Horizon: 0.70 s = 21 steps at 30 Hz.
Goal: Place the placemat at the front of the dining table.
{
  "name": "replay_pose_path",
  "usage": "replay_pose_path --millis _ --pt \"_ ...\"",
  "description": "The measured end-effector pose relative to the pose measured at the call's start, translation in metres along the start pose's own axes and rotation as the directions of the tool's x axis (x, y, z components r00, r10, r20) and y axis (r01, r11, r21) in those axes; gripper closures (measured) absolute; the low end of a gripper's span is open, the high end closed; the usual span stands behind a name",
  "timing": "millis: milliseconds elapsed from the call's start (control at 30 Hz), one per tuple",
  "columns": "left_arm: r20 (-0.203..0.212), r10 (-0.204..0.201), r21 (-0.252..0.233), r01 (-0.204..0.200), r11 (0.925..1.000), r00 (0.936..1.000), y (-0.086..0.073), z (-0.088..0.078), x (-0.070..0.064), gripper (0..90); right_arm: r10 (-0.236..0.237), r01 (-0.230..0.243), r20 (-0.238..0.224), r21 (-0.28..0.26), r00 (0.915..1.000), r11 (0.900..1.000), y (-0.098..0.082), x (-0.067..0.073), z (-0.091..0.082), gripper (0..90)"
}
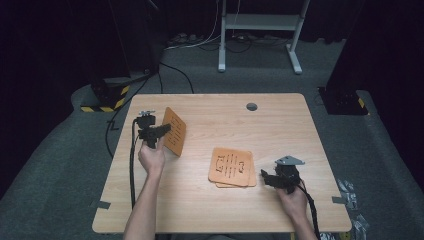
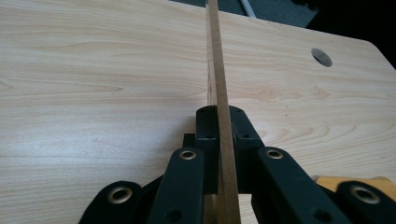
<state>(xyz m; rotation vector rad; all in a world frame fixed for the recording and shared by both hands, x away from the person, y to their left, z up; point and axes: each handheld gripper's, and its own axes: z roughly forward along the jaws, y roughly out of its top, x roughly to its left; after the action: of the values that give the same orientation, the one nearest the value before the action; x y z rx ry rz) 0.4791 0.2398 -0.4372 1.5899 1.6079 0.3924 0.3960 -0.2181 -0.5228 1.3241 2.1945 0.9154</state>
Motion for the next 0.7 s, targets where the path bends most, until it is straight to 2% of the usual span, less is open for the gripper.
replay_pose_path --millis 167,200,233,300,333,433,633,667,700 --pt "-0.021 0.009 0.015 -0.008 0.9999 0.9997 -0.0015 0.0026 0.0004 82.2 -0.001 0.001 0.0 0.0 1.0 1.0 0.0 -0.0001 0.0 26.1" --pt "-0.034 0.04 0.028 -0.039 0.9988 0.9986 -0.0016 0.0035 0.0025 81.9 -0.005 0.005 0.001 -0.002 1.0 1.0 -0.0001 -0.0002 0.0002 26.0" --pt "-0.022 0.02 0.024 -0.019 0.9995 0.9996 -0.0024 0.0045 0.0016 81.3 -0.001 0.001 -0.001 0.0 1.0 1.0 0.0 0.0001 0.0 26.0" --pt "-0.024 0.025 0.026 -0.024 0.9994 0.9994 -0.0019 0.0046 0.0033 81.2 -0.001 0.001 -0.001 0.0 1.0 1.0 0.0 0.0 0.0 26.0" --pt "-0.018 0.015 0.026 -0.014 0.9996 0.9997 -0.0019 0.0049 0.0029 81.2 -0.001 0.001 0.001 0.0 1.0 1.0 0.0 0.0001 0.0 26.0" --pt "-0.032 0.042 0.03 -0.041 0.9987 0.9986 -0.0019 0.0041 0.0032 81.0 0.0 0.001 0.006 -0.006 1.0 1.0 -0.0002 0.0004 0.0004 26.0" --pt "-0.042 0.05 0.035 -0.049 0.9982 0.9978 -0.0032 0.0051 0.0015 78.2 0.0 0.0 0.006 -0.006 1.0 1.0 -0.0002 0.0004 0.0005 26.0" --pt "-0.05 0.069 0.043 -0.067 0.9969 0.9964 -0.0028 0.0058 0.0026 77.7 0.0 0.0 0.006 -0.006 1.0 1.0 -0.0002 0.0004 0.0004 26.0" --pt "-0.05 0.069 0.043 -0.067 0.9969 0.9964 -0.0028 0.0058 0.0026 77.4 0.0 0.0 0.006 -0.006 1.0 1.0 -0.0002 0.0004 0.0004 26.0"
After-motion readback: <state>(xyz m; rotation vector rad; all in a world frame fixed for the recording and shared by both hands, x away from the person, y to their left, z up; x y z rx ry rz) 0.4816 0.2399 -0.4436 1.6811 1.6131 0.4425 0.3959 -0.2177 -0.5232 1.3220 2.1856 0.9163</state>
